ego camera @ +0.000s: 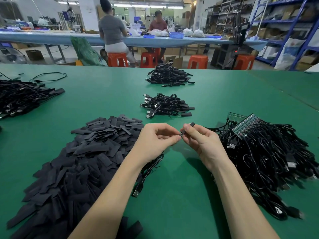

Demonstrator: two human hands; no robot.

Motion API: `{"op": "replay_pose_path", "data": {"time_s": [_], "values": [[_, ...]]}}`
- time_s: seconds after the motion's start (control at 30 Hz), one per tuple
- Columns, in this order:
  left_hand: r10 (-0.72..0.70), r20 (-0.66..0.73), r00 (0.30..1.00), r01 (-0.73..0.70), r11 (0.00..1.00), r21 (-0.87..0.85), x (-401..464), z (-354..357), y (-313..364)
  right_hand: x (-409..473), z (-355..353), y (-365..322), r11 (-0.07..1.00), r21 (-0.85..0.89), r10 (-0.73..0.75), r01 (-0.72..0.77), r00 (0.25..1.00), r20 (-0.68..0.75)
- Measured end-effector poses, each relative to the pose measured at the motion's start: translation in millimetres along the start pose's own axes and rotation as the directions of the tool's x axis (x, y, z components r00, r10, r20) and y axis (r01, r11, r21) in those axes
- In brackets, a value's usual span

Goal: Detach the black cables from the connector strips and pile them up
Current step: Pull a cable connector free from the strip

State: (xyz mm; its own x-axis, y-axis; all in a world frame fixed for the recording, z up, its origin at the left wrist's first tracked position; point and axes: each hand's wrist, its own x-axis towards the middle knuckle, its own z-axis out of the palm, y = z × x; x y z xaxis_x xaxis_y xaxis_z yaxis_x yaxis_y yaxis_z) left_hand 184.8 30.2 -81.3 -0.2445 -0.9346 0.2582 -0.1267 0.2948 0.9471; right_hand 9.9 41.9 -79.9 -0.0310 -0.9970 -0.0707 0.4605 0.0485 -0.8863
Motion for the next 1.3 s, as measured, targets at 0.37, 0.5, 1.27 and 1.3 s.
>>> {"op": "replay_pose_path", "data": {"time_s": [0.37,0.5,1.27,1.3], "values": [[0.028,-0.021,0.999,-0.030,0.997,-0.067,0.3,-1.9,3.3,-1.0,5.3,4.4,0.999,0.023,0.045,-0.047,0.997,0.069],[0.043,-0.031,0.999,-0.046,0.996,-0.081,0.9,-3.2,3.7,-3.2,9.4,4.0,0.999,0.000,0.033,-0.033,0.996,0.082],[-0.037,-0.156,0.987,-0.004,0.967,-0.255,2.2,21.6,4.3,1.3,17.8,13.0,0.942,-0.107,-0.330,0.318,0.935,-0.126],[-0.032,-0.168,0.985,-0.010,0.970,-0.242,2.9,21.4,3.9,1.6,19.1,14.7,0.942,-0.099,-0.331,0.320,0.934,-0.134]]}}
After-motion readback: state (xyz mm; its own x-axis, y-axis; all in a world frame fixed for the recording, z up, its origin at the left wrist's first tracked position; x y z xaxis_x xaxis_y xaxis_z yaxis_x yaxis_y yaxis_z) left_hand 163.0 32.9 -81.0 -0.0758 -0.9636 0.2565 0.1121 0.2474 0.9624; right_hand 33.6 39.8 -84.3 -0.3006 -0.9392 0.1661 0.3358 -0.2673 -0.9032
